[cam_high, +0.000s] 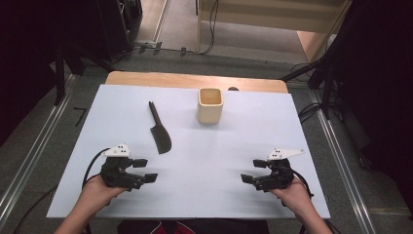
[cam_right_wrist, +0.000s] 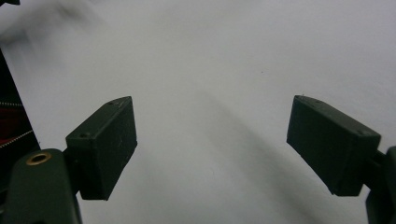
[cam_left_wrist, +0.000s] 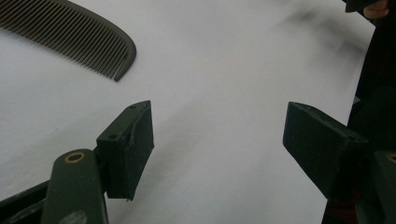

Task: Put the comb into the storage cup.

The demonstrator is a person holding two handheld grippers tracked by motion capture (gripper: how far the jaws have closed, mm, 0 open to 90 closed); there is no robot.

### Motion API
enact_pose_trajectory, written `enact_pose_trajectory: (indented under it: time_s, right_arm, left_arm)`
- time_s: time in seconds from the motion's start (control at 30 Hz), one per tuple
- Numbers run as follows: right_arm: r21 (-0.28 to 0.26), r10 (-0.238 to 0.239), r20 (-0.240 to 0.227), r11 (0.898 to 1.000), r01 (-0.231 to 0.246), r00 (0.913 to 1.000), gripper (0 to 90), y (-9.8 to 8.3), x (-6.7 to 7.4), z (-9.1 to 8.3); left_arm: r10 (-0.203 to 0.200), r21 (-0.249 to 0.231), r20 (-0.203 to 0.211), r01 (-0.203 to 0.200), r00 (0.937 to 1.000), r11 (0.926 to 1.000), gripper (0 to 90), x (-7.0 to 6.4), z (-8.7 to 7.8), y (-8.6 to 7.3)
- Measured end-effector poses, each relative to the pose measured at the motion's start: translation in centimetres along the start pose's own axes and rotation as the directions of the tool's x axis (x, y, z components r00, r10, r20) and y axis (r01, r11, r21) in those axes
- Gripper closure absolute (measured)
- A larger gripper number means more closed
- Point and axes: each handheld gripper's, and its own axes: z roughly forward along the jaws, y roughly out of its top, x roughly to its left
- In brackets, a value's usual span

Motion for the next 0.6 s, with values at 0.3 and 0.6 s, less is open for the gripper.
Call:
enact_pose_trajectory:
  time_s: [0.3,0.6]
  right_arm:
    - [-0.011,0.014,0.009,1.000,-0.014,0.9999,14.3,0.12,-0.25,-0.16]
    - [0.001,0.000,-0.003,1.000,0.000,1.0000,14.3,0.13,-0.04,-0.01]
  left_arm:
    - [0.001,-0.009,-0.002,-0.001,1.0000,1.0000,25.2,0.04,-0.08,-0.01]
    - [-0.006,-0.013,0.005,0.006,1.0000,0.9999,25.3,0.06,-0.21,0.06]
